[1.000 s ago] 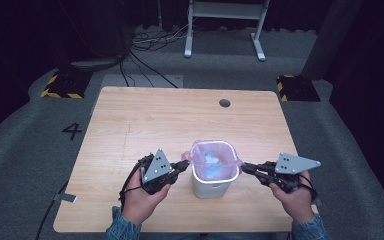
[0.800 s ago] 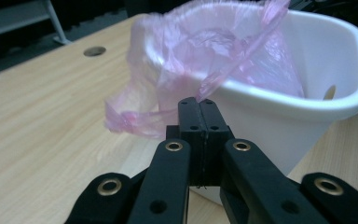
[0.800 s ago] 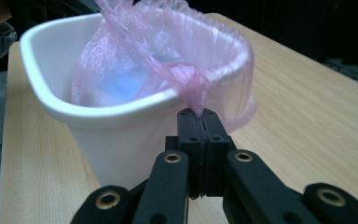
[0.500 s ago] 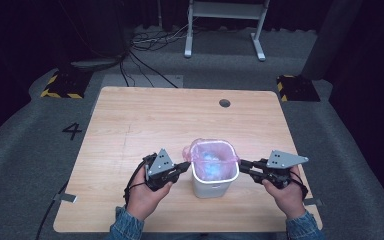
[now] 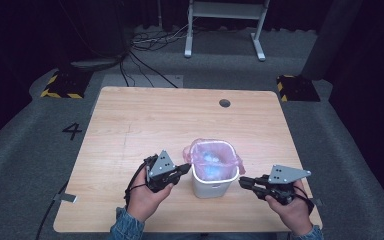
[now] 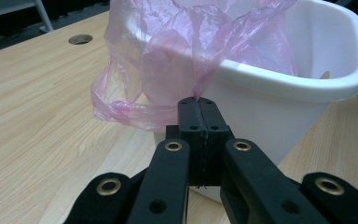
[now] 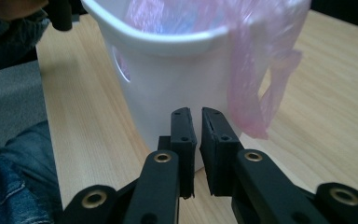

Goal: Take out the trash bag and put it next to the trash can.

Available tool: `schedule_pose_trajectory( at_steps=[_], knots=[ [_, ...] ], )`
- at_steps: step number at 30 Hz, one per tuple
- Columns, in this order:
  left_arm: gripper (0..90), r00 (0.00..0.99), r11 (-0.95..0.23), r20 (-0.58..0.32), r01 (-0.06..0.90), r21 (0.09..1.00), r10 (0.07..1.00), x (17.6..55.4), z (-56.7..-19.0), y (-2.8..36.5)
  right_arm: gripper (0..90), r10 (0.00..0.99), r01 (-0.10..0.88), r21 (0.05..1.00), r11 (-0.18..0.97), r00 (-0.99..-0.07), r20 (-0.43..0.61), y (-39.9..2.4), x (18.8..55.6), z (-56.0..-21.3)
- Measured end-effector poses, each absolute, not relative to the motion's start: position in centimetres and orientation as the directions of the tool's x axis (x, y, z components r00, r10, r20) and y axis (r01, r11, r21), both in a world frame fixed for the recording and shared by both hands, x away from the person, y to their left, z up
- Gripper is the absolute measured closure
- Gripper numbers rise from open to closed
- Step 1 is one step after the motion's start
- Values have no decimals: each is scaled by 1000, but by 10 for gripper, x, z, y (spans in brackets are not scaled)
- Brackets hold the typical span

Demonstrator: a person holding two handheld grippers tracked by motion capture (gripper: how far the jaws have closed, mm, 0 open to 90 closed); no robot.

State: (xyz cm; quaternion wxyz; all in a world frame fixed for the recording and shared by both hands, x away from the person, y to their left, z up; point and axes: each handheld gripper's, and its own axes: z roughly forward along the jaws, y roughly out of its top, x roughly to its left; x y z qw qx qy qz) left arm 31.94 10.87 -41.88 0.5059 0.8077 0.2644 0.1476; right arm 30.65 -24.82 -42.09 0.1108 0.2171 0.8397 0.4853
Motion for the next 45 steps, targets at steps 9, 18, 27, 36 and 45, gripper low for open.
schedule_pose_trajectory(
  at_steps=[9, 18, 27, 36, 45],
  knots=[
    [763, 804, -358, -5, 271, 894, 595, 323, -417, 108, 723, 570, 303, 853, 424, -822, 9, -237, 328, -434],
    [548, 767, -355, 15, 280, 892, 641, 339, -413, 110, 539, 661, 350, 894, 281, -746, 84, -240, 365, -421],
    [619, 754, -363, 34, 275, 890, 656, 344, -406, 107, 517, 695, 348, 911, 220, -712, 104, -232, 387, -406],
    [670, 752, -337, 26, 264, 904, 659, 343, -393, 110, 486, 653, 292, 935, 203, -752, 93, -215, 387, -380],
    [786, 774, -298, -22, 269, 916, 632, 347, -377, 97, 350, 499, 347, 902, 258, -847, 183, -182, 377, -371]
  ],
)
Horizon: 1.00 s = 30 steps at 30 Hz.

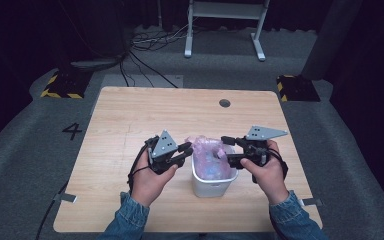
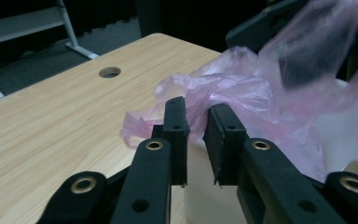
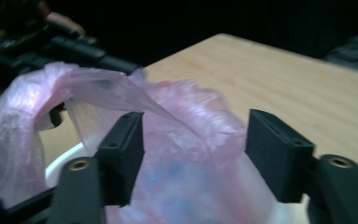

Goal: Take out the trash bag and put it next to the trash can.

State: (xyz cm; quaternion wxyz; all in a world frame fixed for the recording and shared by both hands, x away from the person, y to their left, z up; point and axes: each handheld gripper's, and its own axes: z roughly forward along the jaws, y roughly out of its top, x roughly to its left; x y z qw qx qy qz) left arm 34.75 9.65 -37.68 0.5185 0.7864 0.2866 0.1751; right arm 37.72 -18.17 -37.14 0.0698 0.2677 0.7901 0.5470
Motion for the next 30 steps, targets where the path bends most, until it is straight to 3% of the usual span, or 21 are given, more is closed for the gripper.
schedule_pose_trajectory(
  at_steps=[4, 7, 12, 14, 19, 21, 27, 30],
  knots=[
    [816, 787, -291, -53, 289, 912, 615, 351, -376, 87, 295, 462, 357, 878, 321, -868, 184, -168, 373, -368],
    [825, 798, -296, -54, 285, 912, 600, 351, -375, 80, 266, 464, 331, 860, 389, -877, 127, -158, 372, -368],
    [835, 818, -303, -64, 282, 910, 571, 349, -376, 71, 268, 460, 311, 834, 455, -884, 78, -145, 370, -370],
    [837, 824, -307, -62, 278, 910, 563, 347, -375, 68, 326, 462, 308, 824, 476, -885, 64, -141, 369, -371],
    [817, 825, -307, -56, 271, 913, 562, 344, -377, 69, 710, 426, 303, 786, 538, -903, 57, -138, 370, -372],
    [781, 820, -291, -58, 268, 919, 570, 341, -377, 73, 822, 417, 305, 777, 551, -907, 60, -138, 370, -372],
    [524, 793, -250, -47, 248, 936, 607, 332, -379, 86, 869, 424, 314, 805, 504, -902, 86, -147, 371, -372],
    [485, 795, -248, -45, 242, 938, 605, 327, -380, 93, 872, 430, 306, 821, 483, -899, 82, -149, 370, -369]
  ],
)
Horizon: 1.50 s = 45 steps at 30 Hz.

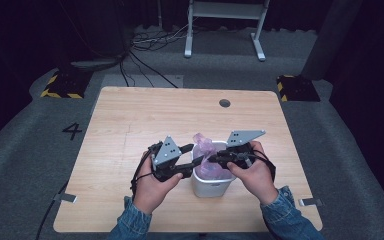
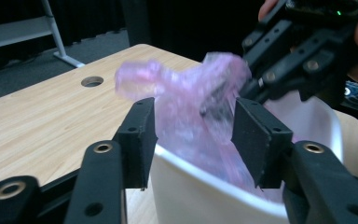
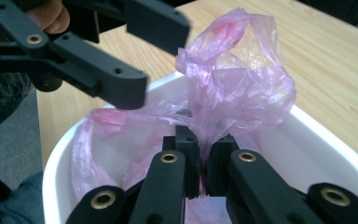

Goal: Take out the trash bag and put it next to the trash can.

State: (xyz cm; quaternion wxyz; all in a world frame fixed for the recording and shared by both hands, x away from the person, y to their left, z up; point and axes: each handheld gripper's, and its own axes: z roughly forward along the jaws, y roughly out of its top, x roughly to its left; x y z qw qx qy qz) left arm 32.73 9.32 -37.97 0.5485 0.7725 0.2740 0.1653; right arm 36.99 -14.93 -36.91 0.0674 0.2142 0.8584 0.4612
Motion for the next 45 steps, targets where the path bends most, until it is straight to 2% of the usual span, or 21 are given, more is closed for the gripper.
schedule_pose_trajectory(
  at_steps=[4, 16, 24, 38, 45],
  knots=[
    [442, 783, -244, -36, 237, 940, 621, 322, -381, 104, 873, 437, 292, 839, 459, -896, 73, -153, 368, -365],
    [418, 725, -226, -55, 285, 931, 686, 313, -389, 135, 872, 426, 242, 874, 422, -904, 45, -162, 365, -343],
    [393, 698, -308, -22, 344, 887, 716, 311, -406, 155, 871, 421, 222, 881, 418, -906, 28, -167, 366, -328],
    [303, 671, -343, -22, 406, 847, 741, 308, -433, 178, 868, 418, 163, 907, 388, -908, -16, -173, 362, -297],
    [292, 645, -350, -28, 450, 822, 764, 306, -447, 190, 865, 429, 133, 921, 367, -902, -41, -181, 362, -282]
  ],
)
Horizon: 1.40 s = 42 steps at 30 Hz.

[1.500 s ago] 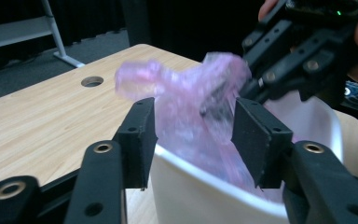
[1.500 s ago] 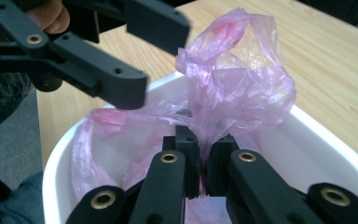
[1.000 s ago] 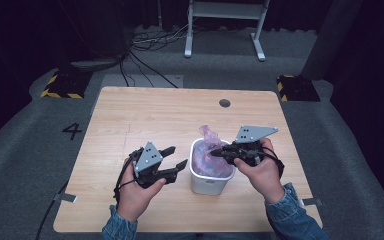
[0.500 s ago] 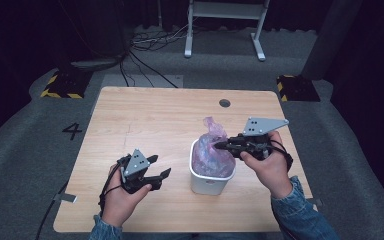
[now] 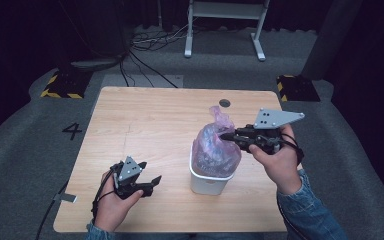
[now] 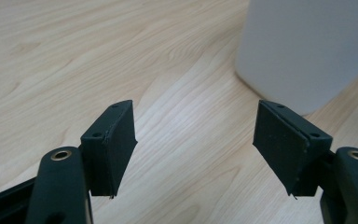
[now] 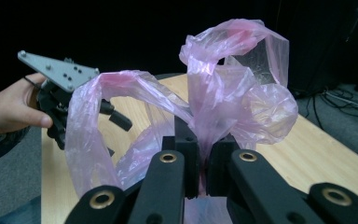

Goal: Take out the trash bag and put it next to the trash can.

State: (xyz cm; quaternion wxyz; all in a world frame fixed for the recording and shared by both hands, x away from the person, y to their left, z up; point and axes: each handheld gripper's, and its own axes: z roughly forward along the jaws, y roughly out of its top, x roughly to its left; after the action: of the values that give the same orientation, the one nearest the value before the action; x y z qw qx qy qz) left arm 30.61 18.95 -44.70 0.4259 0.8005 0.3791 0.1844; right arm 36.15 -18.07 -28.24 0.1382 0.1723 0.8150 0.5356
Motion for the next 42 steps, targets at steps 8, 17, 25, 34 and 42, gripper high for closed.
schedule_pose_trajectory(
  at_steps=[8, 17, 25, 34, 42],
  knots=[
    [292, 604, -378, 20, 472, 797, 797, 306, -460, 199, 865, 460, 74, 931, 358, -881, -107, -193, 355, -261],
    [288, 603, -405, 33, 493, 770, 797, 308, -471, 205, 863, 510, 54, 930, 363, -847, -150, -212, 354, -244],
    [279, 606, -419, 35, 507, 753, 795, 313, -478, 206, 862, 564, 58, 940, 337, -812, -152, -236, 353, -238],
    [268, 615, -433, 31, 518, 738, 788, 318, -484, 207, 860, 610, 77, 950, 303, -782, -131, -261, 350, -239],
    [265, 615, -432, 26, 522, 736, 788, 320, -485, 209, 857, 661, 111, 945, 308, -739, -128, -283, 351, -247]
  ],
)
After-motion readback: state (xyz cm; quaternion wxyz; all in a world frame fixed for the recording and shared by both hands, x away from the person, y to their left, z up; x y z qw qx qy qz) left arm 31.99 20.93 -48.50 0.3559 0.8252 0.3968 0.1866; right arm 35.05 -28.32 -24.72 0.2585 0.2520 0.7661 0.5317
